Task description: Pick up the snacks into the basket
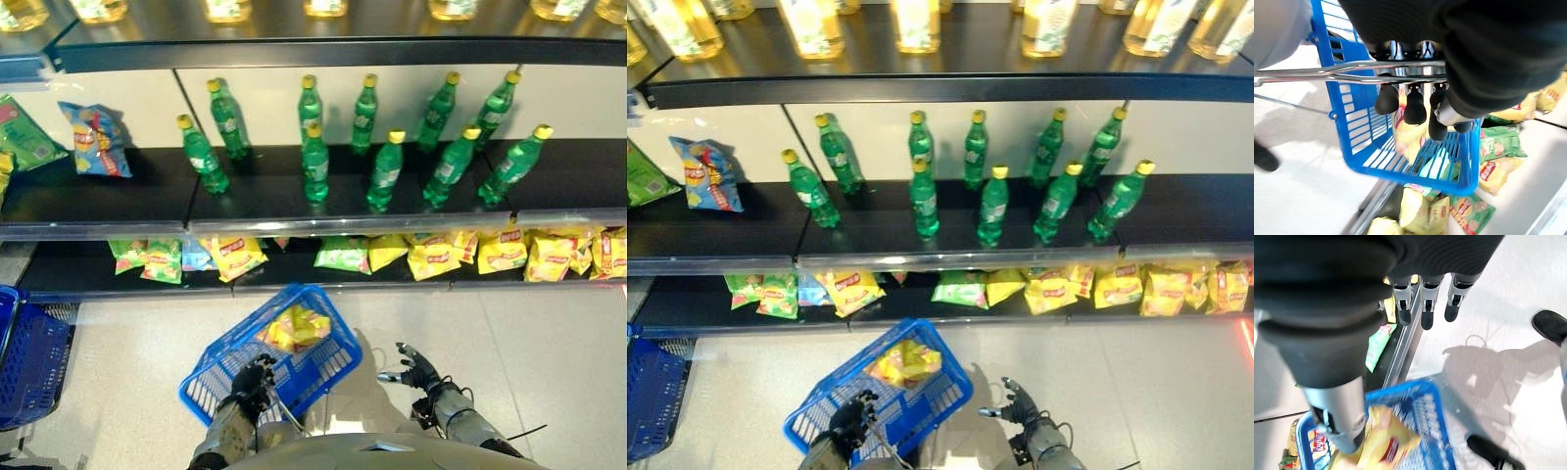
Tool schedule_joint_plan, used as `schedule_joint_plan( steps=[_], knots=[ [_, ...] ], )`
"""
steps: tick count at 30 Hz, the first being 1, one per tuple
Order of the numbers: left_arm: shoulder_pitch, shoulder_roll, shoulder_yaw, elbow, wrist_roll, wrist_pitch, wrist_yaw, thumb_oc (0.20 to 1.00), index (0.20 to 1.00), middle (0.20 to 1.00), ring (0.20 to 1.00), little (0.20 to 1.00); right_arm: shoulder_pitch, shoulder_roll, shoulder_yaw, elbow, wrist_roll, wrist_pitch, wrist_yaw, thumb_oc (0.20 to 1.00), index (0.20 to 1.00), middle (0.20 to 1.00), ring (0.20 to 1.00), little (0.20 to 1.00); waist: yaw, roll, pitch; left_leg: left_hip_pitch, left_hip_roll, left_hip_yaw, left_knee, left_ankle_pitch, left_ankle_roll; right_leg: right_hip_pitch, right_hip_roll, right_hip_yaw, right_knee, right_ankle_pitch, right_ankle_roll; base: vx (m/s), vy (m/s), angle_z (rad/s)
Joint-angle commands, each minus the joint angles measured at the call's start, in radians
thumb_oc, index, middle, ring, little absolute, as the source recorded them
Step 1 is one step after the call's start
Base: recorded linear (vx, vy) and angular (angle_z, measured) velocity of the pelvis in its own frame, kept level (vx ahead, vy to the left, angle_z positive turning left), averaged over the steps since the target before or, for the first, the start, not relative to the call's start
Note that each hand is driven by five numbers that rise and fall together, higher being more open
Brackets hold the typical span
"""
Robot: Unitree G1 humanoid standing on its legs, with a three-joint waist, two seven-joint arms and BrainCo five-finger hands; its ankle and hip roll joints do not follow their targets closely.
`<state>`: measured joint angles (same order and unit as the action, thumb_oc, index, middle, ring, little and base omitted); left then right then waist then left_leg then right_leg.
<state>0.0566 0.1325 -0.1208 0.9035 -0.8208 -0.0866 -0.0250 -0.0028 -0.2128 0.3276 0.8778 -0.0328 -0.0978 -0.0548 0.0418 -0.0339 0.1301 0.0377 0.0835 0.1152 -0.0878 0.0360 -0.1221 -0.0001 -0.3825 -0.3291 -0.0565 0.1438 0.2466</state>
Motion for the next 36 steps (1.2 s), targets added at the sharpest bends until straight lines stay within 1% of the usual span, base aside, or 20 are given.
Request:
schedule_joint_plan(
  steps=[1,2,4,5,6,8,11,13,15,16,18,19,22,26,28,31,32,33,35,36],
  knots=[
    [-0.035,-0.038,-0.022,-0.057,-0.020,-0.028,-0.009,0.200,0.200,0.200,0.200,0.200,-0.039,-0.032,0.003,-0.058,-0.031,-0.008,-0.016,1.000,1.000,1.000,1.000,1.000,0.012,-0.018,-0.010,0.002,-0.020,-0.007,0.001,-0.019,0.070,-0.059,-0.033,0.094,0.058,0.169,0.004,0.10,-0.234,-0.10],
    [-0.035,-0.038,-0.022,-0.057,-0.020,-0.028,-0.009,0.200,0.200,0.200,0.200,0.200,-0.040,-0.032,0.003,-0.058,-0.031,-0.008,-0.016,1.000,1.000,1.000,1.000,1.000,0.013,-0.018,-0.010,0.002,-0.020,-0.007,0.001,-0.019,0.070,-0.059,-0.033,0.094,0.058,0.169,0.004,0.24,-0.493,0.05],
    [-0.048,-0.036,0.001,-0.049,-0.041,-0.030,0.005,0.200,0.200,0.200,0.200,0.200,-0.067,-0.035,0.021,-0.040,-0.036,-0.007,-0.007,1.000,1.000,1.000,1.000,1.000,0.019,-0.024,-0.008,0.039,0.051,-0.003,0.004,-0.017,0.028,-0.055,0.019,0.042,0.089,0.065,-0.008,0.20,-0.426,0.17],
    [-0.048,-0.036,0.001,-0.049,-0.041,-0.030,0.005,0.200,0.200,0.200,0.200,0.200,-0.067,-0.035,0.021,-0.040,-0.036,-0.007,-0.007,1.000,1.000,1.000,1.000,1.000,0.019,-0.023,-0.008,0.039,0.051,-0.003,0.004,-0.017,0.028,-0.054,0.020,0.042,0.088,0.065,-0.008,0.15,-0.488,-0.02],
    [-0.051,-0.042,0.010,-0.024,-0.058,-0.029,0.004,0.200,0.200,0.200,0.200,0.200,-0.085,-0.040,0.033,-0.001,-0.024,-0.010,-0.006,1.000,1.000,1.000,1.000,1.000,0.019,-0.016,-0.007,0.030,0.108,-0.010,0.026,0.015,0.003,-0.039,0.075,0.020,0.077,0.013,-0.036,0.13,-0.474,-0.01],
    [-0.056,-0.054,0.015,-0.022,-0.074,-0.029,0.015,0.200,0.200,0.200,0.200,0.200,-0.089,-0.052,0.032,-0.003,0.007,-0.017,-0.017,1.000,1.000,1.000,1.000,1.000,0.011,0.002,-0.004,-0.001,0.156,-0.011,0.069,0.114,-0.025,-0.021,0.132,0.002,0.052,-0.002,-0.062,0.11,-0.527,-0.05],
    [-0.067,-0.066,0.017,-0.019,-0.077,-0.030,0.023,0.200,0.200,0.200,0.200,0.200,-0.097,-0.057,0.046,0.028,0.027,-0.023,-0.028,1.000,1.000,1.000,1.000,1.000,-0.019,0.014,-0.006,-0.033,0.251,0.127,0.125,0.254,-0.055,0.013,0.208,-0.042,-0.016,-0.026,-0.104,0.09,-0.392,0.20],
    [-0.076,-0.077,0.005,-0.005,-0.071,-0.024,0.023,0.200,0.200,0.200,0.200,0.200,-0.092,-0.054,0.054,0.061,0.033,-0.019,-0.025,1.000,1.000,1.000,1.000,1.000,-0.047,0.019,-0.009,-0.023,0.270,0.284,0.143,0.250,-0.075,0.034,0.236,-0.066,-0.031,-0.064,-0.115,0.12,-0.348,0.23],
    [-0.079,-0.090,-0.004,0.007,-0.062,-0.018,0.009,0.200,0.200,0.200,0.200,0.200,-0.091,-0.052,0.058,0.082,0.034,-0.015,-0.014,1.000,1.000,1.000,1.000,1.000,-0.042,0.026,-0.018,-0.029,0.207,0.283,0.140,0.188,-0.060,0.039,0.243,-0.064,-0.031,-0.083,-0.119,0.05,-0.205,0.56],
    [-0.082,-0.092,-0.009,0.009,-0.050,-0.018,0.002,0.200,0.200,0.200,0.200,0.200,-0.092,-0.053,0.056,0.093,0.035,-0.014,-0.008,1.000,1.000,1.000,1.000,1.000,-0.036,0.022,-0.020,-0.056,0.133,0.260,0.142,0.133,-0.011,0.030,0.235,-0.073,-0.031,-0.069,-0.127,0.03,-0.165,0.28],
    [-0.081,-0.096,-0.014,0.023,-0.024,-0.015,-0.009,0.200,0.200,0.200,0.200,0.200,-0.086,-0.053,0.056,0.092,0.032,-0.014,0.002,1.000,1.000,1.000,1.000,1.000,-0.019,0.010,-0.025,-0.105,-0.017,0.163,0.143,0.030,0.048,0.034,0.234,-0.071,-0.031,-0.060,-0.126,0.05,-0.121,0.06],
    [-0.081,-0.096,-0.014,0.023,-0.024,-0.015,-0.009,0.200,0.200,0.200,0.200,0.200,-0.086,-0.053,0.056,0.092,0.032,-0.014,0.002,1.000,1.000,1.000,1.000,1.000,-0.020,0.010,-0.024,-0.105,-0.017,0.162,0.144,0.028,0.049,0.035,0.233,-0.072,-0.031,-0.060,-0.125,0.07,-0.084,0.02],
    [-0.065,-0.099,-0.019,0.030,-0.001,-0.020,-0.023,0.200,0.200,0.200,0.200,0.200,-0.086,-0.048,0.075,0.075,0.008,-0.018,0.022,1.000,1.000,1.000,1.000,1.000,0.010,0.026,-0.026,-0.096,-0.168,0.014,0.042,0.026,0.122,0.039,0.305,-0.017,-0.031,-0.052,-0.132,0.10,-0.104,-0.17],
    [-0.060,-0.074,-0.017,0.017,-0.009,-0.018,-0.022,0.200,0.200,0.200,0.200,0.200,-0.087,-0.039,0.068,0.052,-0.002,-0.018,0.023,1.000,1.000,1.000,1.000,1.000,-0.005,0.007,-0.039,-0.056,-0.156,-0.005,0.001,0.038,0.138,0.010,0.323,0.007,0.068,-0.073,-0.133,0.07,-0.044,-0.49],
    [-0.051,-0.058,-0.018,-0.016,-0.009,-0.023,-0.024,0.200,0.200,0.200,0.200,0.200,-0.085,-0.047,0.071,0.018,-0.024,-0.021,0.026,1.000,1.000,1.000,1.000,1.000,-0.007,0.006,-0.016,-0.052,-0.146,-0.004,0.001,0.042,0.145,-0.035,0.308,0.025,0.169,-0.077,-0.102,-0.01,-0.020,-0.03],
    [-0.052,-0.048,-0.013,-0.009,-0.012,-0.026,-0.026,0.200,0.200,0.200,0.200,0.200,-0.079,-0.039,0.054,0.016,-0.007,-0.018,0.025,1.000,1.000,1.000,1.000,1.000,-0.002,0.025,0.003,-0.054,-0.118,-0.015,0.001,0.045,0.143,-0.075,0.225,0.041,0.220,-0.032,-0.084,0.02,-0.129,-0.21],
    [-0.046,-0.050,-0.012,-0.009,-0.016,-0.027,-0.029,0.200,0.200,0.200,0.200,0.200,-0.074,-0.040,0.041,0.007,-0.007,-0.019,0.020,1.000,1.000,1.000,1.000,1.000,0.004,0.034,-0.005,-0.049,-0.102,-0.026,0.001,0.033,0.136,-0.081,0.151,0.043,0.177,0.015,-0.079,0.07,-0.160,-0.13],
    [-0.045,-0.050,-0.013,-0.009,-0.016,-0.027,-0.029,0.200,0.200,0.200,0.200,0.200,-0.073,-0.040,0.041,0.007,-0.007,-0.019,0.020,1.000,1.000,1.000,1.000,1.000,0.003,0.034,-0.004,-0.047,-0.102,-0.026,0.001,0.032,0.136,-0.078,0.151,0.042,0.175,0.016,-0.078,0.12,-0.183,-0.05],
    [-0.032,-0.050,-0.004,-0.022,-0.013,-0.023,-0.032,0.200,0.200,0.200,0.200,0.200,-0.070,-0.041,0.041,0.000,-0.024,-0.014,0.020,1.000,1.000,1.000,1.000,1.000,0.018,0.032,-0.013,-0.032,-0.087,-0.026,0.001,0.011,0.126,-0.077,0.060,0.009,0.109,0.094,-0.046,0.15,-0.200,0.13],
    [-0.028,-0.051,0.005,-0.017,-0.012,-0.022,-0.033,0.200,0.200,0.200,0.200,0.200,-0.075,-0.042,0.043,0.005,-0.031,-0.013,0.020,1.000,1.000,1.000,1.000,1.000,0.025,0.024,-0.012,-0.020,-0.080,-0.019,0.001,-0.001,0.120,-0.075,0.045,-0.015,0.066,0.120,-0.031,0.14,-0.171,-0.05]
  ],
)
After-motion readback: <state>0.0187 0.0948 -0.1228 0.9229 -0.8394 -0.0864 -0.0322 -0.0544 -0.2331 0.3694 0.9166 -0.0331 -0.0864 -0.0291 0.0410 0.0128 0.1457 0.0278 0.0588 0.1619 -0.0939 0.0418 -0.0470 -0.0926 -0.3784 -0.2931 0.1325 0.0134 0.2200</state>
